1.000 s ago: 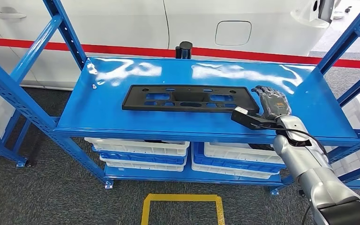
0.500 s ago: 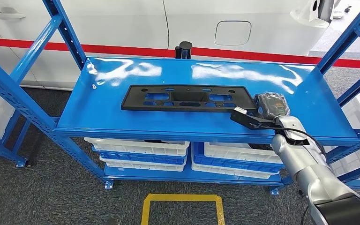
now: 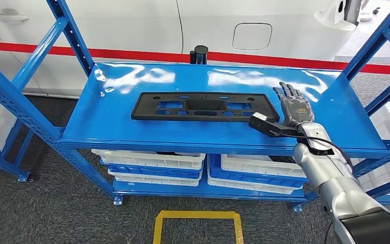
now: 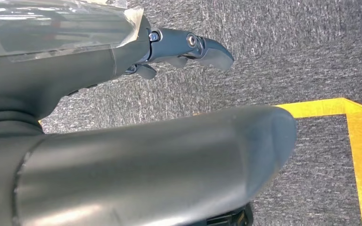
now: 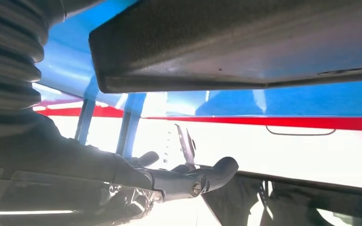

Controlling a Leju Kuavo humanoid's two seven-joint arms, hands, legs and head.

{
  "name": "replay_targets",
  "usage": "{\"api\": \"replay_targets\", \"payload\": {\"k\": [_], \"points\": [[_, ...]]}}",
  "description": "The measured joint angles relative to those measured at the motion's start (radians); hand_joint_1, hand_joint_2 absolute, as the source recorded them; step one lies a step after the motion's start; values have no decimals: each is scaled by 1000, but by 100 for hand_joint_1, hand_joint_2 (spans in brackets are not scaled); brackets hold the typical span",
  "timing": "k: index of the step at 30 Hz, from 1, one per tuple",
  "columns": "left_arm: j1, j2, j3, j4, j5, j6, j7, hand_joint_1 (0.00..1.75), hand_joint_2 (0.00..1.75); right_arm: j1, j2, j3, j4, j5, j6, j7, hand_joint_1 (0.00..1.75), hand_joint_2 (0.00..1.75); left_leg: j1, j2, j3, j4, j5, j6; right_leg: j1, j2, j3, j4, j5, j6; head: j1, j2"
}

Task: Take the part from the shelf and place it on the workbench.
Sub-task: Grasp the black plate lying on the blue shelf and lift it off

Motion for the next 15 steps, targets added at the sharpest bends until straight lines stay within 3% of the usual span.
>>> {"api": "replay_targets", "payload": {"k": [15], "points": [[-2,0,0,0,-26,2,0,0,0,40,27,-10,-145,28,35,-38,0,175,0,2,0,0,0,-1,0,1,0,0,0,0,0,0]]}}
